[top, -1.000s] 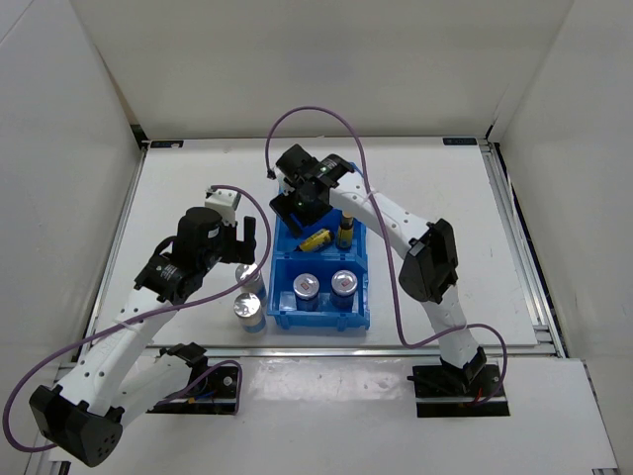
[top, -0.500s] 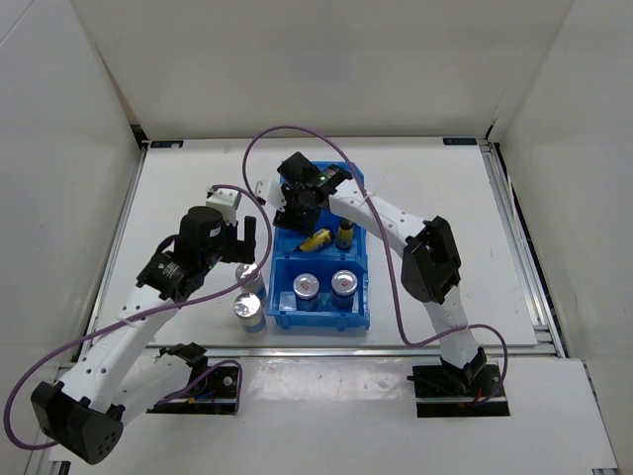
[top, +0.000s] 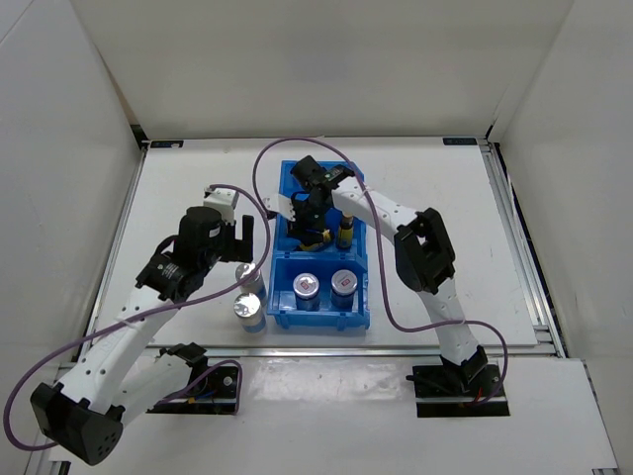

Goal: Organize the condiment bottles

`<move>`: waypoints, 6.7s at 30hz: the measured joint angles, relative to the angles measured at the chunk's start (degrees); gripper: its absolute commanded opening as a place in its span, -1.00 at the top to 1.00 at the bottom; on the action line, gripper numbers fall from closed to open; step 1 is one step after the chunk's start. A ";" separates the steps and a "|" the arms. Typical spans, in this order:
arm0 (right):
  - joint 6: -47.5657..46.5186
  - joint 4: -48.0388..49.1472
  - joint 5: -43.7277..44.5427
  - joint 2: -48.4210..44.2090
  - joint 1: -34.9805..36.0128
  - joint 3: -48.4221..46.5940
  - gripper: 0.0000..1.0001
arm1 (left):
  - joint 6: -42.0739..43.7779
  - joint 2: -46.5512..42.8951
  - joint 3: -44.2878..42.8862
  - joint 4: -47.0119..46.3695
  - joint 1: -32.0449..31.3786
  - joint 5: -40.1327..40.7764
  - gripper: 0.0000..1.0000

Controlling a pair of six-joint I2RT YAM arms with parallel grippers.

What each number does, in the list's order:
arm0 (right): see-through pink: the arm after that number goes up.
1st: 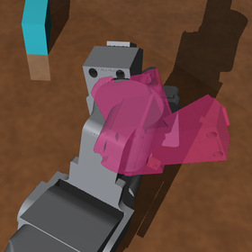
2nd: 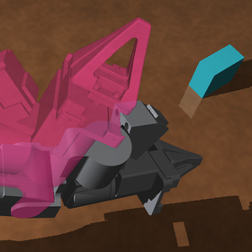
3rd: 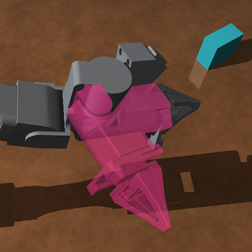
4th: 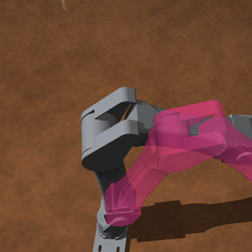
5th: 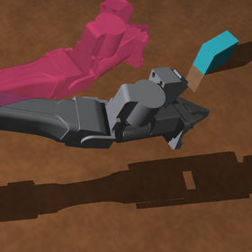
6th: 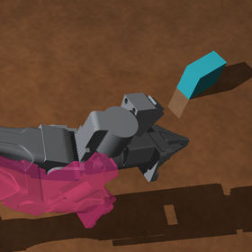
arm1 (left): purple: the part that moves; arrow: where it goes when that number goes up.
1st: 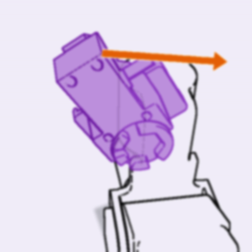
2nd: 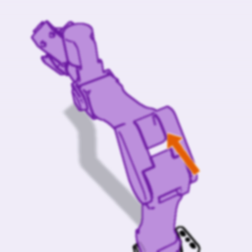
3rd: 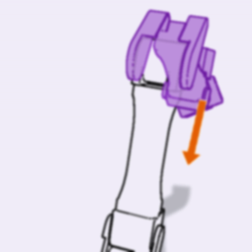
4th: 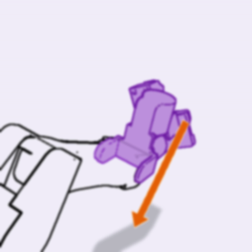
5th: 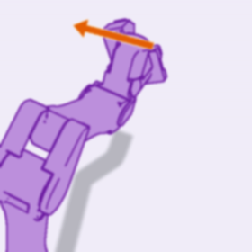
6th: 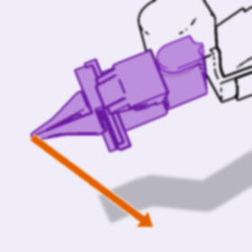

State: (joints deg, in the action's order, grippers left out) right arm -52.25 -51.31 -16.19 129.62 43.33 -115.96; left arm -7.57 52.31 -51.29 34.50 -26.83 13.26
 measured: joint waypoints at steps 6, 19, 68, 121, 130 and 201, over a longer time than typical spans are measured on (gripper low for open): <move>-2.05 0.28 -5.55 0.13 -0.39 1.03 -0.39 | -0.22 -1.90 0.00 -0.04 0.00 1.64 -1.00; -1.18 -1.22 -8.63 7.52 -0.63 -3.10 0.76 | -0.37 -1.46 0.00 -0.02 0.00 2.05 -1.00; 17.79 18.64 -3.87 -15.78 -0.59 5.35 1.00 | -0.66 -3.48 0.00 -0.02 0.00 3.74 -1.00; 19.39 17.31 -4.63 -13.25 -0.13 15.39 -0.99 | -0.83 -3.30 0.00 -0.02 0.00 3.76 -1.00; 20.59 15.28 3.15 -18.38 -0.13 8.94 -0.99 | -0.83 -2.97 0.00 -0.02 0.00 4.13 -1.00; 68.87 -16.44 47.30 -97.61 -0.09 49.37 -0.99 | -4.31 67.36 -98.77 31.01 -2.36 -4.24 0.79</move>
State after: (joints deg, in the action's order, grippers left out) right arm 16.62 -67.75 31.11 32.01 43.24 -66.59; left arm -11.88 119.68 -150.06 65.52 -29.19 9.02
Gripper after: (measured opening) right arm 0.995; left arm 0.704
